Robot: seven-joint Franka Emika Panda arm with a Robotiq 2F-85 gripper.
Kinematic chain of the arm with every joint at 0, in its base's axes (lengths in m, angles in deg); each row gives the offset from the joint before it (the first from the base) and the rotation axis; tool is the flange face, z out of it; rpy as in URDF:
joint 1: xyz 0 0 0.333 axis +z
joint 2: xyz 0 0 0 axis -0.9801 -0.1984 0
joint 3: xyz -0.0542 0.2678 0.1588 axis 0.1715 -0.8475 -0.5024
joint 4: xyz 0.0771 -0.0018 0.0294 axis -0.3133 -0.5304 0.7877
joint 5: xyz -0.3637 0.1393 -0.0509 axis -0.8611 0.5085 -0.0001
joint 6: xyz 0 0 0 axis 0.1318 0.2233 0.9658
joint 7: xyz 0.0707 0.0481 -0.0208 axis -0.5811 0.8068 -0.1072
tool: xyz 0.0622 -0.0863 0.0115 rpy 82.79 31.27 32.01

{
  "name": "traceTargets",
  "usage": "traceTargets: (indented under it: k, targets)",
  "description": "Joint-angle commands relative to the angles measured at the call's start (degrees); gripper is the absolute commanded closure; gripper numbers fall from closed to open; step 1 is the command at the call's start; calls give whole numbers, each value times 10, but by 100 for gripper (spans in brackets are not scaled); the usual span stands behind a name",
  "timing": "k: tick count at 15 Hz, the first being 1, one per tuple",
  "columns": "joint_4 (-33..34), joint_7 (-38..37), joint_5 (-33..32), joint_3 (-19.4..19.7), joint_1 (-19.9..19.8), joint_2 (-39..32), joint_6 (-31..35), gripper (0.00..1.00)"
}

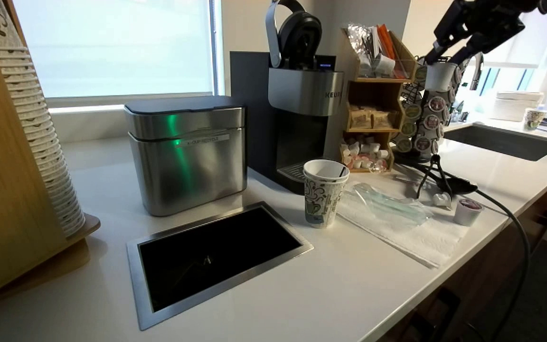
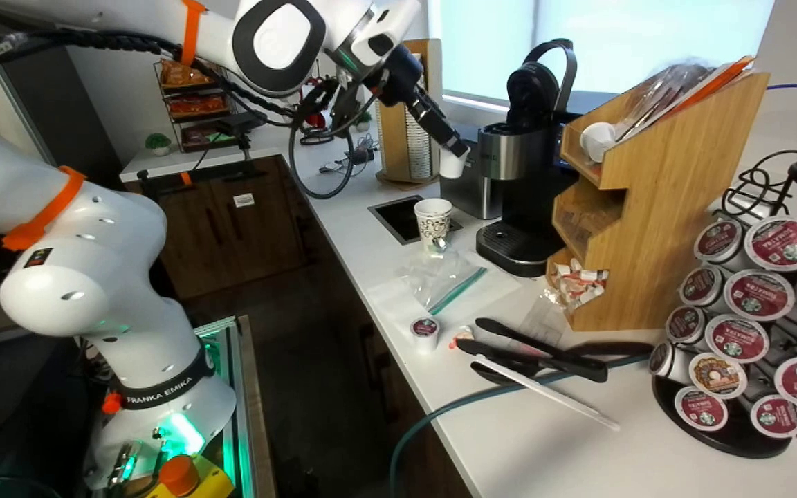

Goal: Remove the coffee pod from the coffee maker and place it on the table

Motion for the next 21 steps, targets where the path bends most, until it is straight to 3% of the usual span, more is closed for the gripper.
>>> traceTargets:
  k: [1, 3, 4, 9, 12, 13, 14, 15, 18, 19, 21]
  targets:
    - [-3, 7, 15, -2, -3, 0, -14, 46]
    - [-5, 6, 20, -1, 1, -7, -15, 46]
    - [10, -17, 5, -23, -19, -35, -14, 71]
    - [45, -140, -78, -118, -113, -151, 18, 71]
    - [61, -273, -212, -202, -216, -192, 53, 71]
    - [70, -303, -250, -214, -238, -202, 41, 71]
    - [80, -277, -219, -197, -216, -226, 17, 71]
    - [57, -261, -207, -189, -206, -193, 36, 46]
    - [70, -262, -207, -191, -213, -221, 35, 46]
    - [69, -299, -230, -204, -227, -215, 26, 71]
    - [67, -403, -282, -254, -284, -205, 13, 71]
